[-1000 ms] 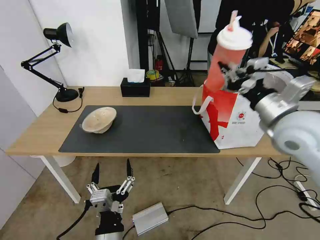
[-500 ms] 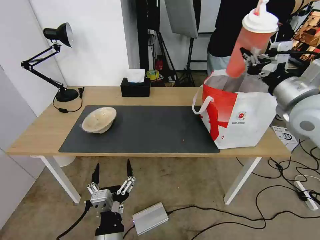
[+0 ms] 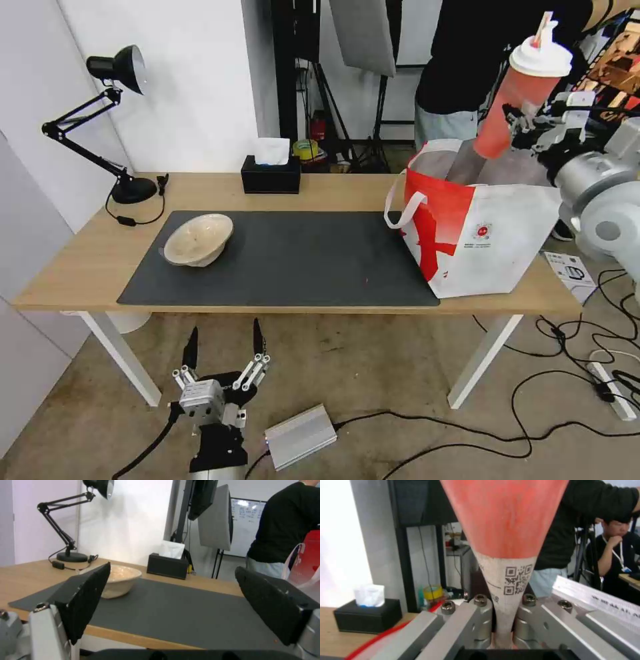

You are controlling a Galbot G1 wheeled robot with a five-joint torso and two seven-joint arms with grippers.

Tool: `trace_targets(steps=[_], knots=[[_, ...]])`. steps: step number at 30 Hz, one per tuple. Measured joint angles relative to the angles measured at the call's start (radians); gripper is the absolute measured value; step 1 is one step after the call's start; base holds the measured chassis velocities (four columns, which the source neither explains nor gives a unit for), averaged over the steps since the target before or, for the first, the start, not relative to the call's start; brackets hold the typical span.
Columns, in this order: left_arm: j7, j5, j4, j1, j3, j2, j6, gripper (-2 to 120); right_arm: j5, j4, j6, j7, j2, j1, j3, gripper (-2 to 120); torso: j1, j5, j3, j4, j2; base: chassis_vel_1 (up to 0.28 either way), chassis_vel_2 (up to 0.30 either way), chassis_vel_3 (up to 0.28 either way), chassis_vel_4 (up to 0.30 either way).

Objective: Pick up the trash from the table and place it into the takeout bag.

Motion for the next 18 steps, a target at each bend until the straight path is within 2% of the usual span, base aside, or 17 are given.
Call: trace_targets(steps=[7, 18], knots=[[0.0, -0.001, -0.006, 0.005, -0.002, 0.001, -0.004, 100, -0.007, -0.046, 0.0, -0.005, 0.023, -0.004, -0.009, 4, 0.0, 0.0, 0.0, 0.0, 0.0, 0.0, 0.0, 0.0, 0.0], [0.0, 0.0, -0.008, 0.01, -0.004, -0.001, -0.009, 100, -0.016, -0.047, 0.0, -0.005, 0.032, -0.032, -0.011, 4, 0.0, 0.0, 0.0, 0.0, 0.0, 0.0, 0.0, 0.0, 0.0]])
